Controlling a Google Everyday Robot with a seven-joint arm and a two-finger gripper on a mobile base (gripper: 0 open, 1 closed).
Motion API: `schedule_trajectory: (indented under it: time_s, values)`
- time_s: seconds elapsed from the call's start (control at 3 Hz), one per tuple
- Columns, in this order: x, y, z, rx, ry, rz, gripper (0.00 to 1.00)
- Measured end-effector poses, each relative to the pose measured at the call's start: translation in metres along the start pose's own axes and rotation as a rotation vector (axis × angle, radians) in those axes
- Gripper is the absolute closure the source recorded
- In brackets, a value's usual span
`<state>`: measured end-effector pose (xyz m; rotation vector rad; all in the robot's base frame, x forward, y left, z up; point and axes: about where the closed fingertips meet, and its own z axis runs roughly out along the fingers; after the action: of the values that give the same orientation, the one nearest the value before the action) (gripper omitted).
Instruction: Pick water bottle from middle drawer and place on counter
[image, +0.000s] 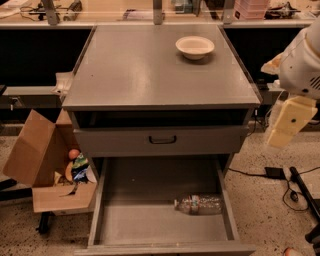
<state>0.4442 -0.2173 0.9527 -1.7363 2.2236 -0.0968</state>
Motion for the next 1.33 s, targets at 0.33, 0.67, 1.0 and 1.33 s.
schedule_trajectory:
  time_s: [0.33,0.67,1.0,1.33]
  values:
    - [0.003,0.012,0.058,-0.061,-0.02,-0.052,0.0]
    - [0.001,0.042,0.146,-0.163,-0.074,-0.093,0.0]
    - [-0.008,0.067,0.196,-0.225,-0.116,-0.108,0.0]
    - [-0.016,0.089,0.235,-0.271,-0.137,-0.059,0.0]
